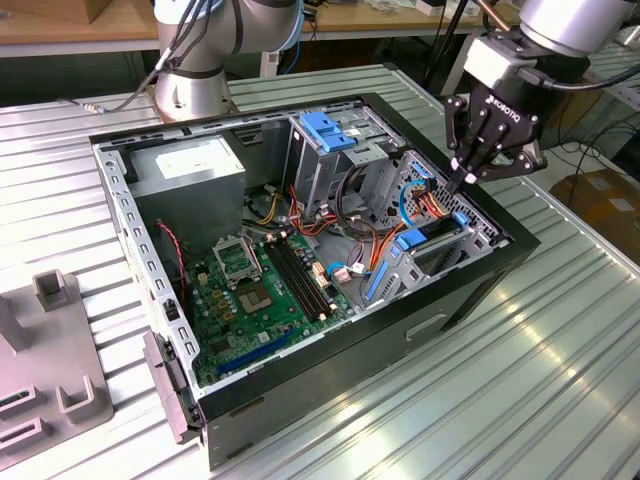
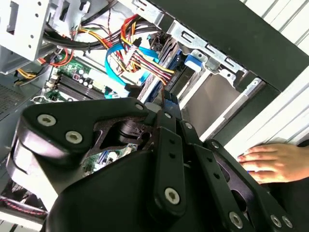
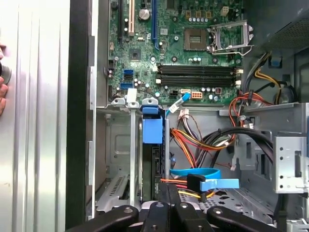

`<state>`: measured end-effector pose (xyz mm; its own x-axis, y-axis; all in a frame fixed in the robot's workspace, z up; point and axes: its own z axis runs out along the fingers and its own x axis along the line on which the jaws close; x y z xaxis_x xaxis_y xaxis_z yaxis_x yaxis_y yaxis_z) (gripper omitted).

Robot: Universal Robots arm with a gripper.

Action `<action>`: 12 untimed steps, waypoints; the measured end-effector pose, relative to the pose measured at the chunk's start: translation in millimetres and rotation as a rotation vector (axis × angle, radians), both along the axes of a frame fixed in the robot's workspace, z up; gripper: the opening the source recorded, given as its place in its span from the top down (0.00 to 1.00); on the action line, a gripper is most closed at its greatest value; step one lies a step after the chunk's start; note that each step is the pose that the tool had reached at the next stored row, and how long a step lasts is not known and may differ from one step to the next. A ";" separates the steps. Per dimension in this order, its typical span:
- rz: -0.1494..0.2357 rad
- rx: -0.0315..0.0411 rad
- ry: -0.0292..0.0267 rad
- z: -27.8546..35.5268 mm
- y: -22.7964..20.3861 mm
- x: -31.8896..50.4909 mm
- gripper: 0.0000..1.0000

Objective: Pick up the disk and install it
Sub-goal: 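Insert the second disk wire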

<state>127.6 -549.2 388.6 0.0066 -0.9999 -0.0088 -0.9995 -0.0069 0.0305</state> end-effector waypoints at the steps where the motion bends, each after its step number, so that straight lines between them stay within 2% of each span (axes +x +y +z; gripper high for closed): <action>1: 0.000 0.0000 0.0052 2.9 0.5 0.0 0.90; 5: 0.000 0.0000 0.0090 15.4 2.0 -0.1 0.90; 7: 0.000 0.0000 0.0115 26.4 4.1 -0.2 0.90; 9: 0.000 -0.0001 0.0132 31.5 5.0 -0.3 0.90; 11: 0.000 -0.0003 0.0208 35.6 7.0 -0.5 0.90; 12: 0.000 -0.0002 0.0227 36.5 7.4 -0.6 0.90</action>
